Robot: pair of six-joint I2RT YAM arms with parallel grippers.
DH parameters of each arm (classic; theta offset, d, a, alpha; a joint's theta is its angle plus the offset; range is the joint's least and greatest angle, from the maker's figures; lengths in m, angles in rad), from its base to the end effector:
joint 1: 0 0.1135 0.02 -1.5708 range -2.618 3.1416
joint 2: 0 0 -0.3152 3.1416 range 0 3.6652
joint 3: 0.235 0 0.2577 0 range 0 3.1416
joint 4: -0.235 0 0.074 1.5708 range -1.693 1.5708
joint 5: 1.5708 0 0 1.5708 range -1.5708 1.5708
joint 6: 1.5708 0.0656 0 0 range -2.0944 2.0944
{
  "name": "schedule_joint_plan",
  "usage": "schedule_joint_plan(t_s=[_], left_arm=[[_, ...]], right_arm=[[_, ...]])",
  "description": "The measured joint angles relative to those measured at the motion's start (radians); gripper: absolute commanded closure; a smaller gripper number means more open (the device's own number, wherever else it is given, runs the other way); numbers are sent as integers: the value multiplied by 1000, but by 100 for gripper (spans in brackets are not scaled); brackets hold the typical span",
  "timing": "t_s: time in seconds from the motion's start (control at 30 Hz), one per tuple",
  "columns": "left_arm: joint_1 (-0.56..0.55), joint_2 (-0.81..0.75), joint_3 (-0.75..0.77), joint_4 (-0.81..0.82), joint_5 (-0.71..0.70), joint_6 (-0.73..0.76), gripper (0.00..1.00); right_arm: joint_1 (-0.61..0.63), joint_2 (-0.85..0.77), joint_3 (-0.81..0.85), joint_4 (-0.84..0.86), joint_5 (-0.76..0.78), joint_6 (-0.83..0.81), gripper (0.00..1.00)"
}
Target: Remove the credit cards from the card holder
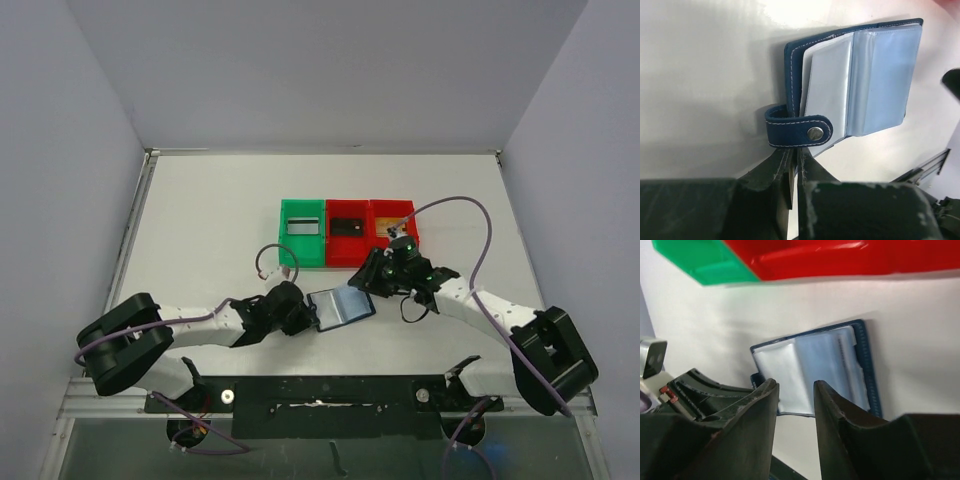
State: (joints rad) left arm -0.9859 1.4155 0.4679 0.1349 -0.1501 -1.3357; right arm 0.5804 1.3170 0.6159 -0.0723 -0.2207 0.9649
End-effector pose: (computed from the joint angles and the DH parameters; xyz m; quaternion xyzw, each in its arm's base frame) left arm 0.1527 -0.2128 0.1556 -0.1885 0.9074 -0.3107 0.2110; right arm 0.2178 0.1600 0.2064 0.1331 0.9073 0.3420 0.2055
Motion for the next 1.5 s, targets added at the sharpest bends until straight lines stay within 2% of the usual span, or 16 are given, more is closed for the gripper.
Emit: schedule_joint_plan(t_s=[0.13, 0.27, 0.5, 0.83, 0.97, 1.5], left_arm=[[5, 26, 56, -41, 1, 95, 100], [6, 45, 109, -82, 2, 177, 100], [6, 45, 124, -112, 7, 260, 100], [20, 45, 143, -134, 42, 346, 100], [21, 45, 147, -137, 53, 365, 100], [26, 45, 152, -154, 76, 397, 100]], right_arm=[[-92, -66, 0, -80, 38, -45, 57], [-121, -69, -6, -130, 19, -84, 55], [-122, -70, -38, -150, -34, -95, 51], [-110, -14, -44, -117, -111, -97, 56], [-101, -4, -44, -107, -120, -97, 55], [-61, 5, -31, -158, -58, -101, 51]])
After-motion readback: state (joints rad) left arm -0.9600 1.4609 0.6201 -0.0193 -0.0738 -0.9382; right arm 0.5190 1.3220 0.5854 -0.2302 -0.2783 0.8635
